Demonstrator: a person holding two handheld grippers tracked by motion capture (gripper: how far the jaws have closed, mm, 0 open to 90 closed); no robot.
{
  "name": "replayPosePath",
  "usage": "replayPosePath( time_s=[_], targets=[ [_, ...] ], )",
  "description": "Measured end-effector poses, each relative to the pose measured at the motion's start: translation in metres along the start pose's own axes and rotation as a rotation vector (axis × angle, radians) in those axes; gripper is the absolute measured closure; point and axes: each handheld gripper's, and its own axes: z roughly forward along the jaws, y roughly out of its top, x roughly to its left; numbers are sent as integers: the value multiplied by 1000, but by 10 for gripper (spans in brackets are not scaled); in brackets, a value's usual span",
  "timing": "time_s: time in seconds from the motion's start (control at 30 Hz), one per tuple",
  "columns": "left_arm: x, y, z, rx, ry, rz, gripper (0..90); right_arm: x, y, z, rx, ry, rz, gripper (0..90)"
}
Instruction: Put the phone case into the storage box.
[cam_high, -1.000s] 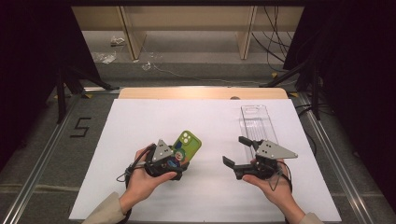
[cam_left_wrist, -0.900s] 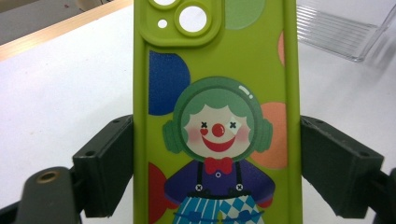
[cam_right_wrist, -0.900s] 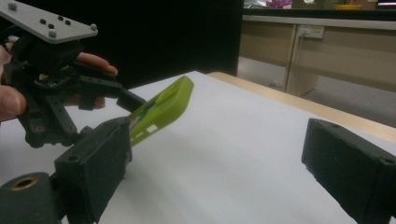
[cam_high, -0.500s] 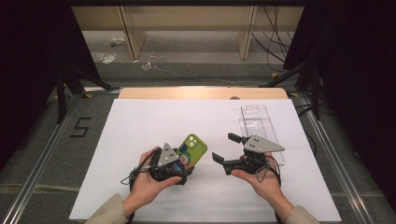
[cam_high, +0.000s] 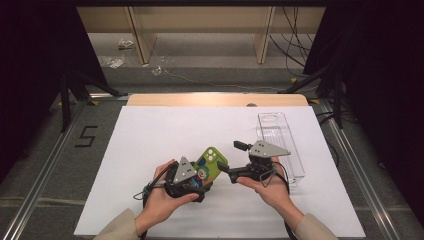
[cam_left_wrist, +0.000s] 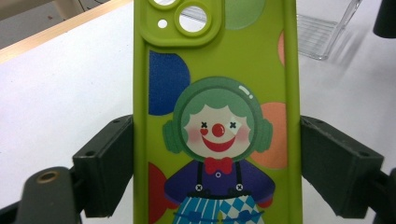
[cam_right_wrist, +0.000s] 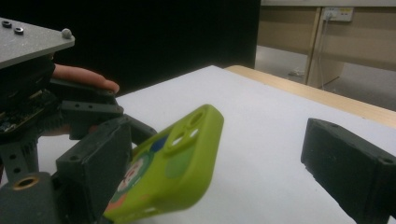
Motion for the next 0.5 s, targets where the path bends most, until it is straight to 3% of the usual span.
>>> replayPosePath(
  time_s=[0.5],
  targets=[
    [-9, 0, 2, -5, -14, 12, 161, 2, 1, 18, 28, 30, 10, 119]
  ],
)
